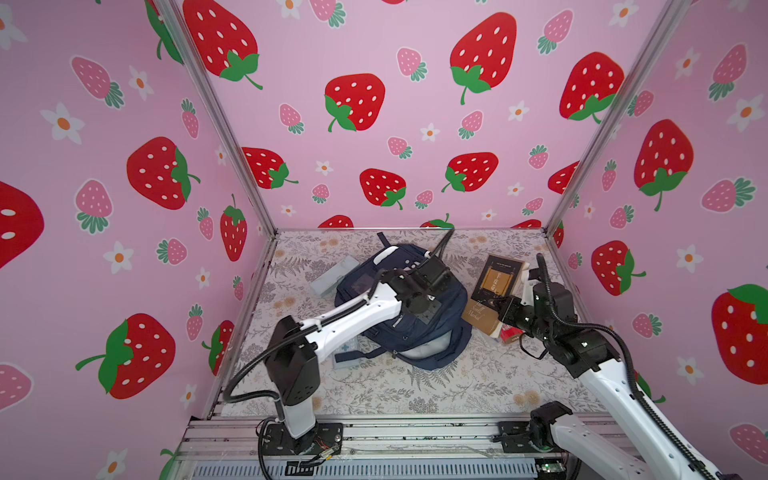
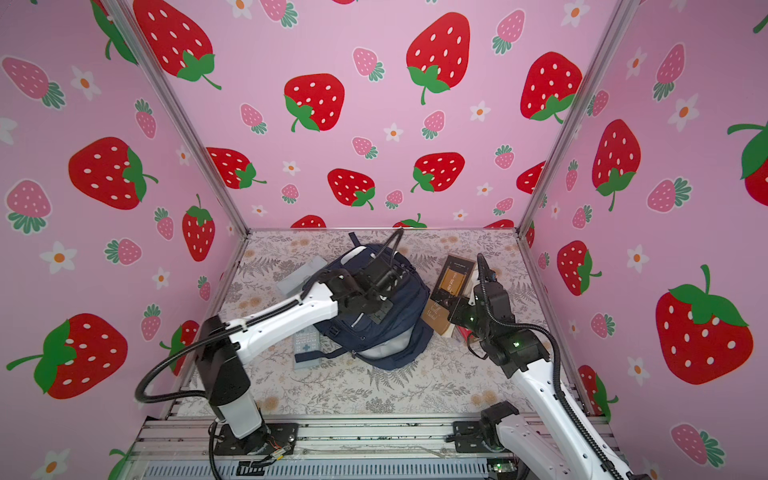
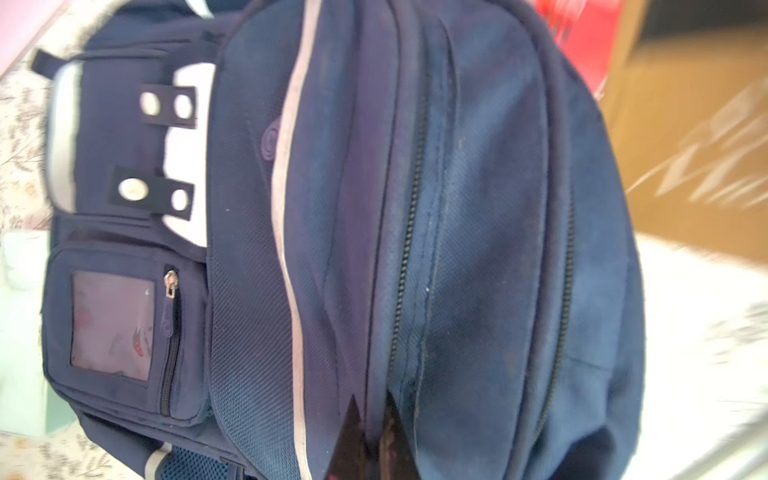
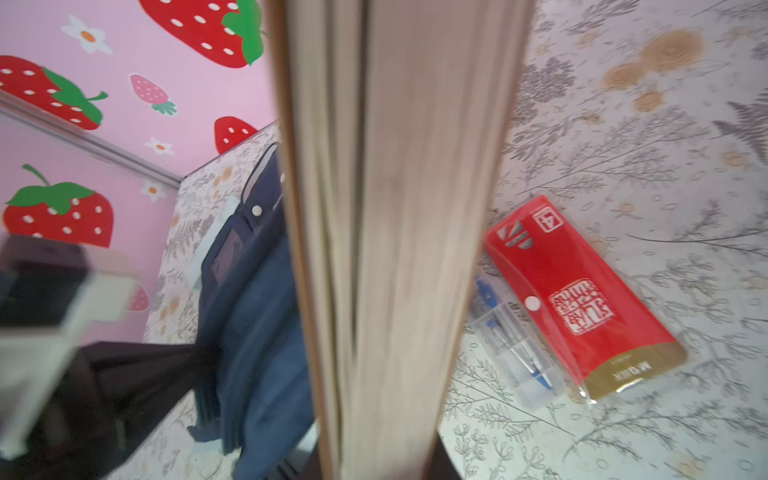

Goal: Pack the student bag

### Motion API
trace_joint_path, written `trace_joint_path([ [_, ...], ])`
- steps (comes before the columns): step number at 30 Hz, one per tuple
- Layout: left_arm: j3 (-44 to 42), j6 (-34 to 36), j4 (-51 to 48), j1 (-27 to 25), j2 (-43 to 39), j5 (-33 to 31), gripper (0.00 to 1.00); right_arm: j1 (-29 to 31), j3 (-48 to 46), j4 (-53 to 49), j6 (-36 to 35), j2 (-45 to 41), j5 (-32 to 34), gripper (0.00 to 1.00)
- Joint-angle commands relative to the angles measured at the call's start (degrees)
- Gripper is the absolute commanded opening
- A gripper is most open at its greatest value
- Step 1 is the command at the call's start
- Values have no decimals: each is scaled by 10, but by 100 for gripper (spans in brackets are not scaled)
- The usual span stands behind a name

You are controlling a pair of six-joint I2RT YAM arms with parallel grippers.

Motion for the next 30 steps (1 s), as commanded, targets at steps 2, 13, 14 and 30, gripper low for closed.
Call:
trace_joint_path([
  [2,-51,-74,126,57,-90,170,0,-1,-37,135,31,-7,-110,0],
  [13,-89,-144,207,107,-121,288,0,90,-170,327,186,1,-121,0],
  [14,-88,-144,210,107,-120,292,0,99,-180,335,199,1,-107,0],
  [30,-78,-152,214,118,-115,315,0,181,-216,513,278,116,-70,0],
])
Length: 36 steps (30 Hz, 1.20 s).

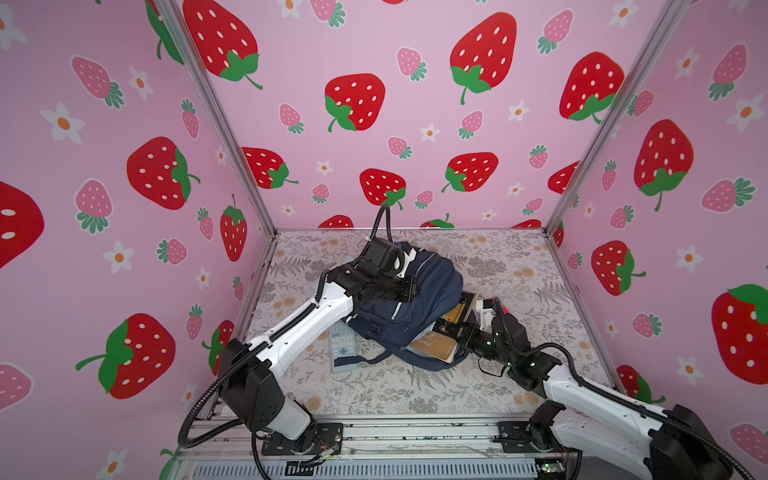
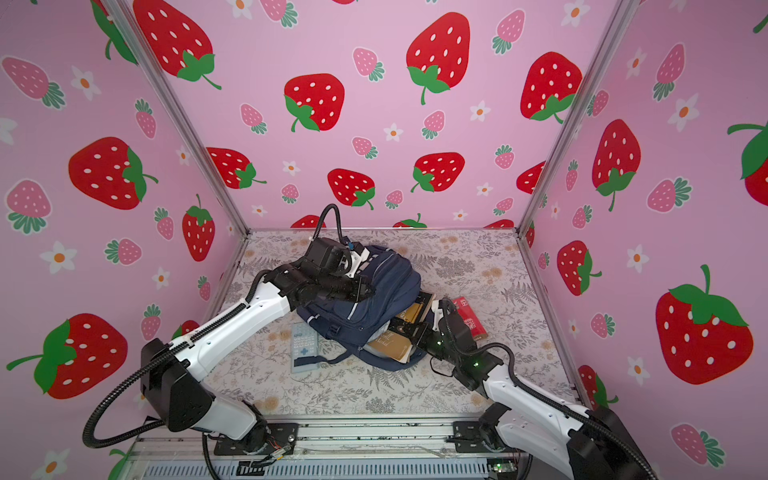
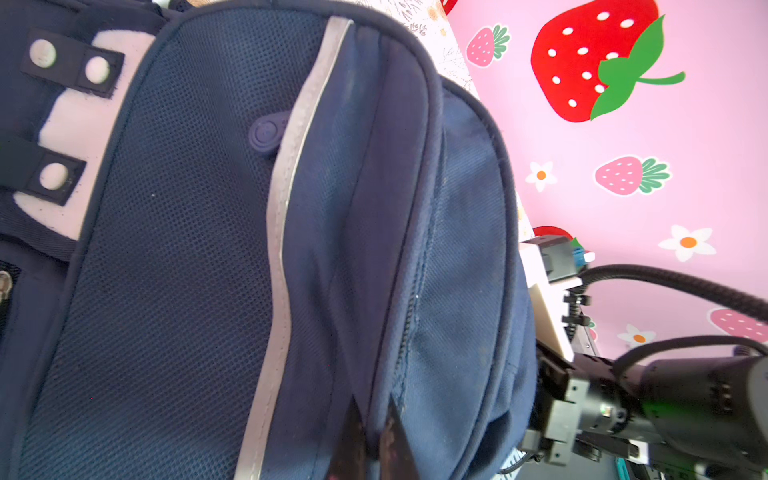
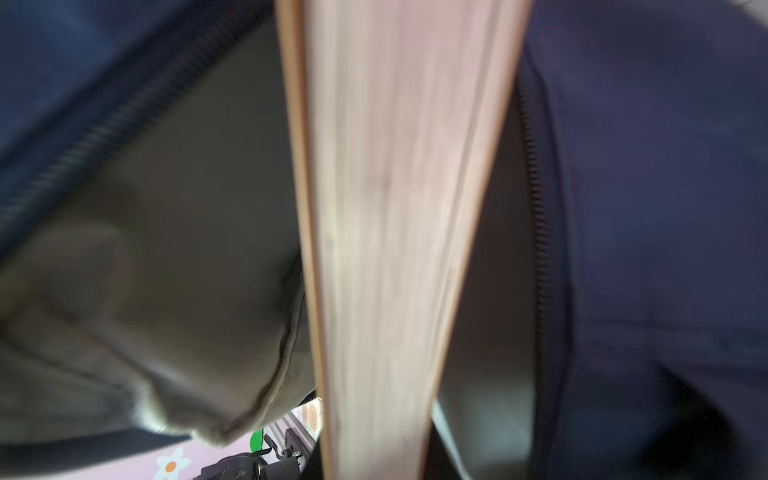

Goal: Pack the student bag

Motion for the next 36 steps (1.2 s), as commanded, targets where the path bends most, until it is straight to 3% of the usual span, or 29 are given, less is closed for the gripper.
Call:
trace_joint_path([
  [1,28,-6,73,1,-12,45,0,4,36,95,13,24,11,0],
  [7,12,-5,77,0,-8,70,0,-1,81,130,-2,101,50,0],
  [15,-16,-12,99,1,-10,87,0,-13,135,165,10,235,39,0],
  [16,-17,-12,99,1,-9,87,0,-15,139,163,11,247,38,2],
  [19,-18,-5,97,1,-6,87,0,-19,137,153,9,264,39,30],
  [22,-16,-1,85,1,0,82,0,-23,137,96,-6,263,52,38],
  [25,-17,-12,76,1,-1,61,18,-27,134,18,-38,245,65,49],
  [29,-31,-35,60,1,-14,18,43,-27,105,-79,-77,158,107,60],
  [32,-58,-53,48,0,-42,-20,53,-28,97,-178,-101,79,144,61],
  [36,-110,-82,20,1,-95,-72,59,-28,96,-307,-120,-9,200,58],
])
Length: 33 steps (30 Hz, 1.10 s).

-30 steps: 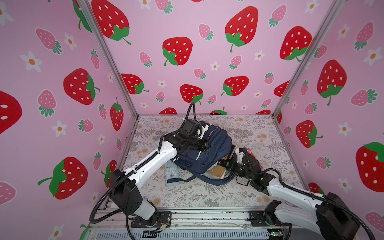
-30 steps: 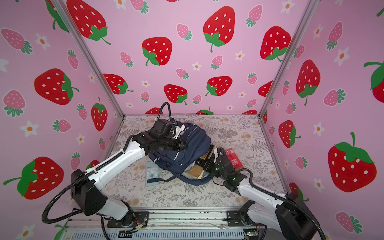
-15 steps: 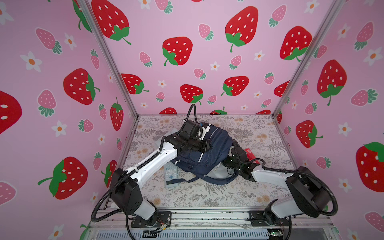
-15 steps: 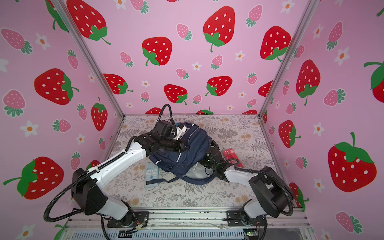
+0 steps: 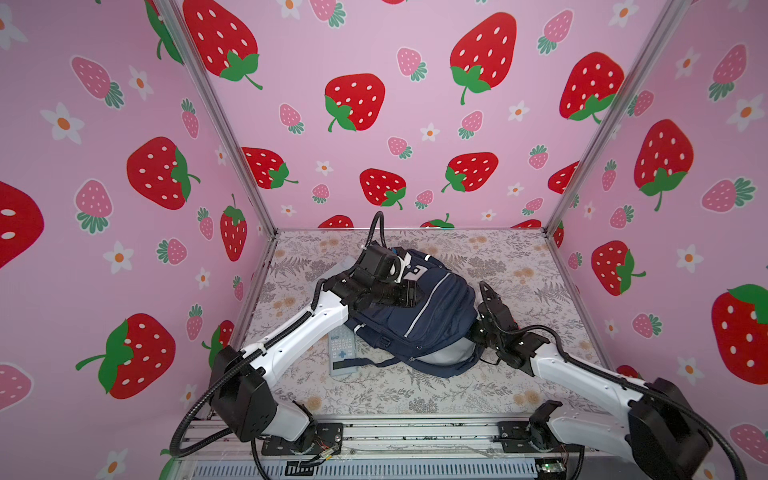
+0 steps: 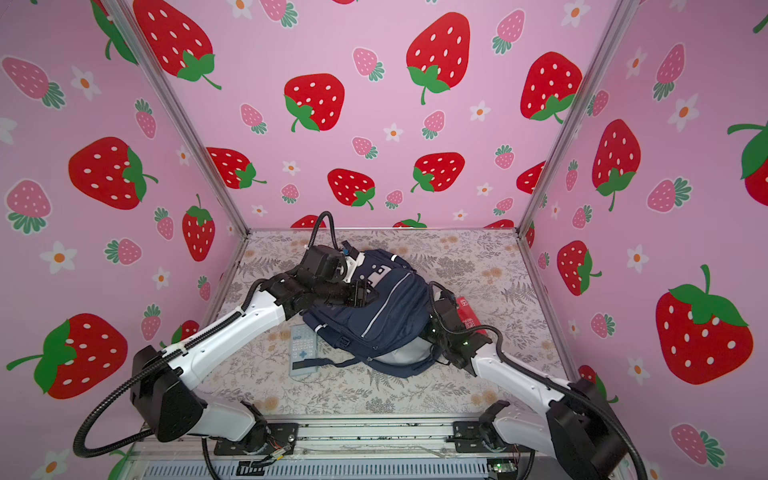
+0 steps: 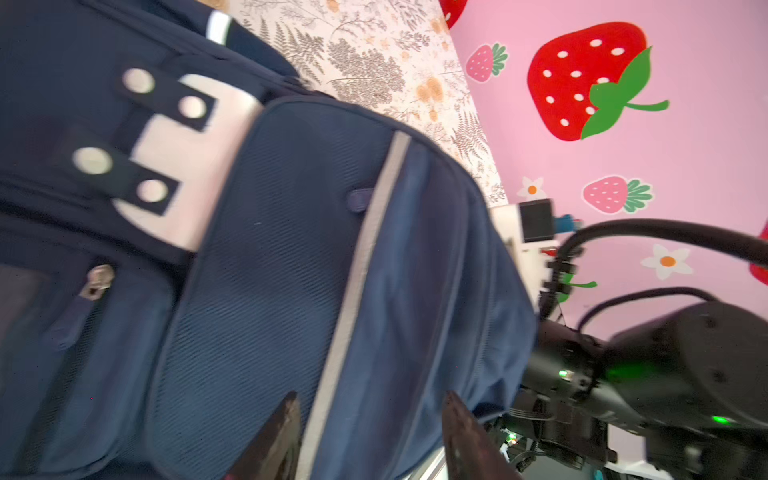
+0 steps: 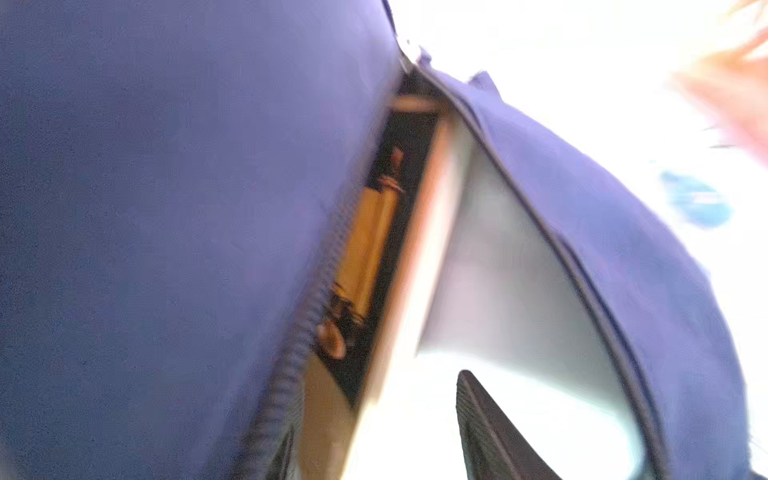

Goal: Pack the student bag

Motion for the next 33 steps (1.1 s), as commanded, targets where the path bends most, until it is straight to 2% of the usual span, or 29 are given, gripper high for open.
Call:
trace_joint_path([
  [1,-41,-40,-31,-1,-52,-60,59,-1,-1,-141,-32,-70,70,57],
  [4,-112,-74,-38,-3,-106,-69,61,-1,-3,-185,-48,-106,72,55],
  [7,-207,-134,7,-12,-161,-45,64,-1,-15,-170,-62,-115,45,52],
  [9,-269,-188,69,-28,-186,-10,64,-1,-22,-139,-58,-106,24,47],
  [12,-316,-239,136,-66,-198,-8,64,3,-21,-94,-53,-55,2,35],
  [14,-320,-245,149,-87,-192,-27,64,6,-13,-60,-53,-30,-9,24],
  [16,-319,-248,164,-96,-175,-30,64,8,8,-39,-51,4,-16,18],
  [20,-317,-256,193,-98,-130,-21,64,10,70,-19,-61,75,-23,13],
  [27,-283,-259,213,-79,-100,-45,72,10,190,-1,-74,193,-48,11],
  [31,-242,-239,192,-60,-59,-61,73,11,202,-10,-71,210,-46,11],
  [33,-224,-243,193,-48,-30,-48,70,10,205,-29,-69,209,-46,15],
])
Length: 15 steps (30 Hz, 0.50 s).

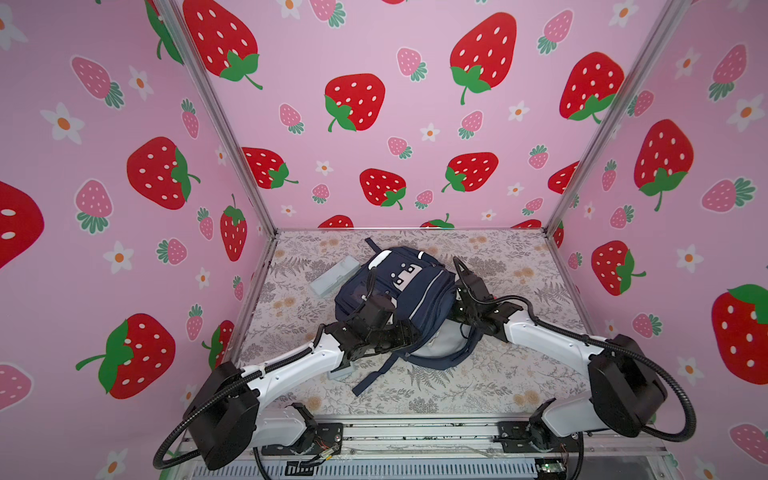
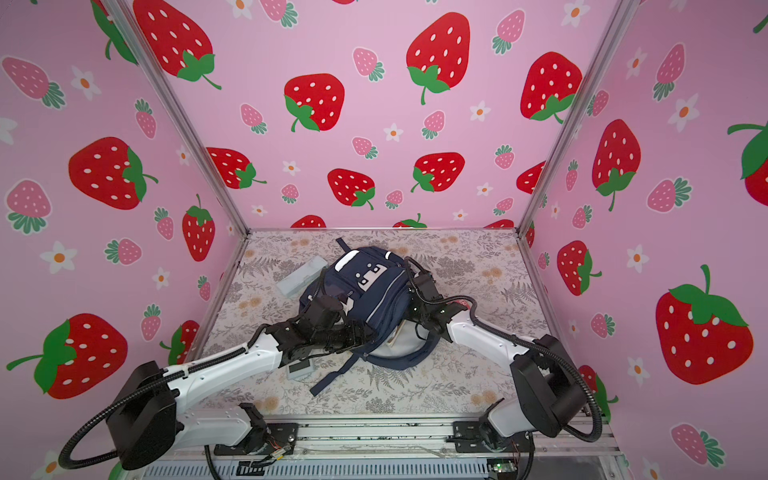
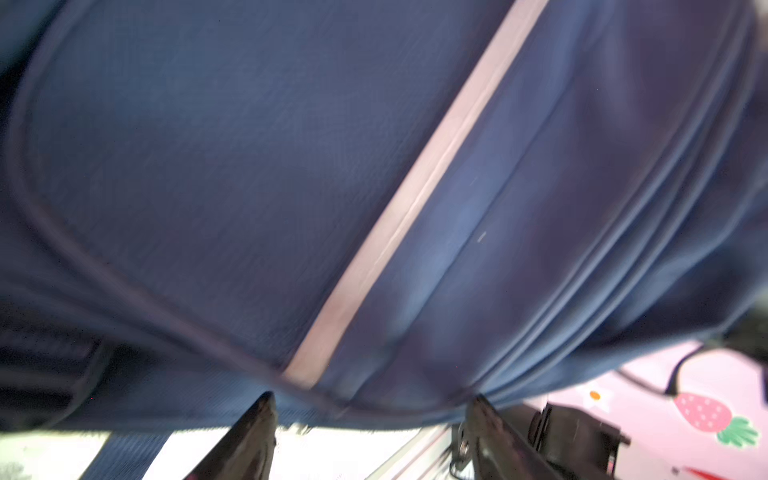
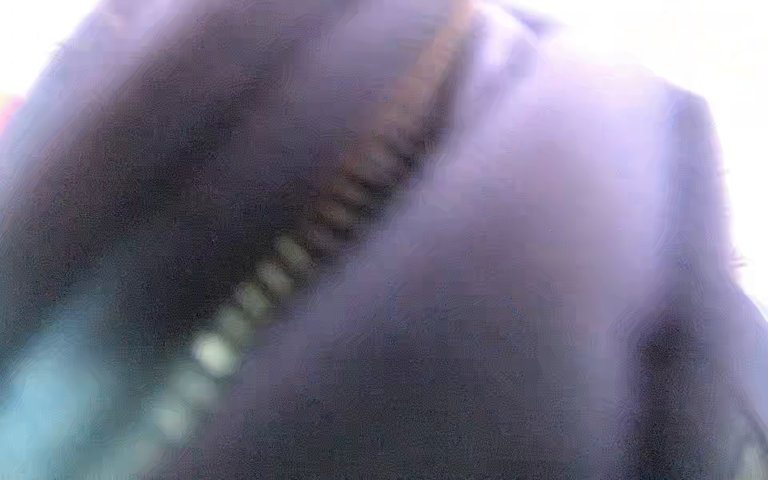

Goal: Pack the student bag

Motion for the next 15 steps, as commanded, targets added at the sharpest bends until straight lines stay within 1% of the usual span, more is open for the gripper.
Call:
trace_joint_path([
  [1,44,2,4,17,39,-4,67,2,25,-16,2,-3,-4,17],
  [2,53,2,1,21,50,-1,63,2,34,-40,-2,-1,4,21],
  [4,66,5,-4,27,65,-1,55,-2,53,-86,-13,4,19,32],
  [6,75,11,-6,38,75,4,41,-11,65,-128,-25,7,32,41],
  [7,78,14,-10,44,79,9,33,-16,67,-137,-28,7,34,44],
  [9,83,20,-15,61,90,28,20,-28,74,-177,-36,6,38,48],
  [10,84,20,-18,69,94,36,16,-34,79,-195,-38,5,45,49],
  [12,80,16,-15,90,99,64,9,-42,92,-237,-41,3,69,50],
  [14,74,11,-7,105,95,84,7,-44,100,-268,-40,-2,91,51],
  [15,71,10,-3,111,93,93,3,-44,102,-278,-41,-2,98,51],
])
